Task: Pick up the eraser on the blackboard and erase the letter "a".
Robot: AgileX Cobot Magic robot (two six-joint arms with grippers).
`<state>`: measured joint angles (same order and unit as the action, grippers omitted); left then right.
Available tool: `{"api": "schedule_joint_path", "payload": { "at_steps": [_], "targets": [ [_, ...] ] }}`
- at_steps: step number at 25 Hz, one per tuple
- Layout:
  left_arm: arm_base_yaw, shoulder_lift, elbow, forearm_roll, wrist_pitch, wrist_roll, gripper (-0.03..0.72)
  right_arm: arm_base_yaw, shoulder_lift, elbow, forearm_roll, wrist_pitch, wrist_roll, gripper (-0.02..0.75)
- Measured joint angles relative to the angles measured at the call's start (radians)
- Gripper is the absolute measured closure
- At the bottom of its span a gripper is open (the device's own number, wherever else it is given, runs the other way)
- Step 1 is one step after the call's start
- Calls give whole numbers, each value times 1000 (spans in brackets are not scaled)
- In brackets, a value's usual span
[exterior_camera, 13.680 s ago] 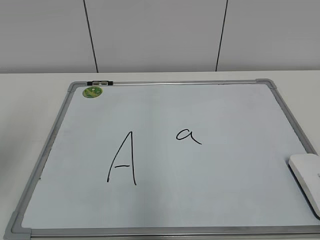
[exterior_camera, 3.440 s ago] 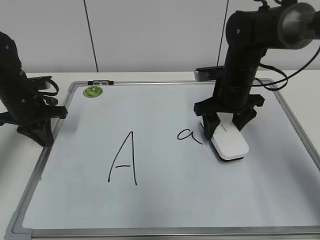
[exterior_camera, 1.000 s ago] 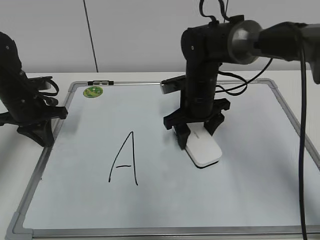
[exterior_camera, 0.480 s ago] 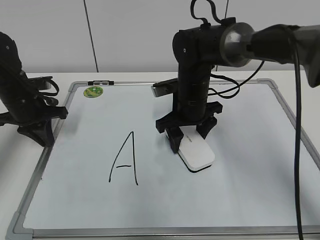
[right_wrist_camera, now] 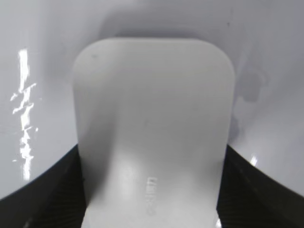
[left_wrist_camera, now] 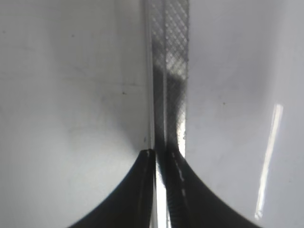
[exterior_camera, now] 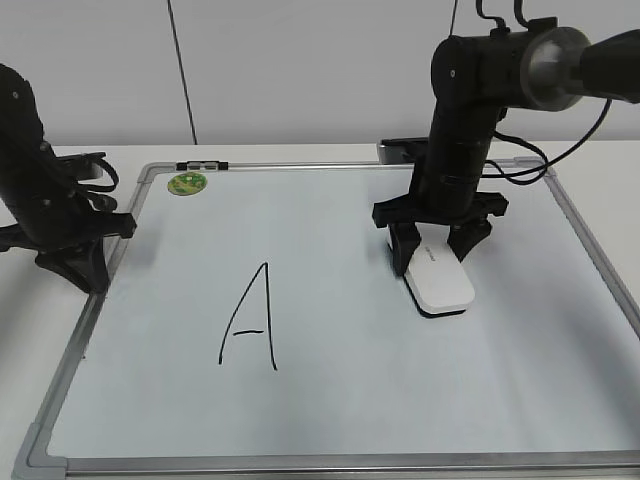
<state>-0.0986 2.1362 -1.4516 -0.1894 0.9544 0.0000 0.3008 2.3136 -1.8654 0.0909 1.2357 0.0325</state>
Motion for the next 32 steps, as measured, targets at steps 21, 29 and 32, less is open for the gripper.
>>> {"api": "schedule_joint_path", "payload": {
  "at_steps": [21, 29, 32],
  "targets": [
    [0, 0, 0, -2, 0, 0, 633, -10, -267, 47, -53, -36, 55, 218],
    [0, 0, 0, -2, 0, 0, 633, -67, -428, 301, -148, -123, 97, 218],
    [0, 0, 0, -2, 0, 0, 633, -159, -479, 416, -137, -151, 94, 218]
  ]
}}
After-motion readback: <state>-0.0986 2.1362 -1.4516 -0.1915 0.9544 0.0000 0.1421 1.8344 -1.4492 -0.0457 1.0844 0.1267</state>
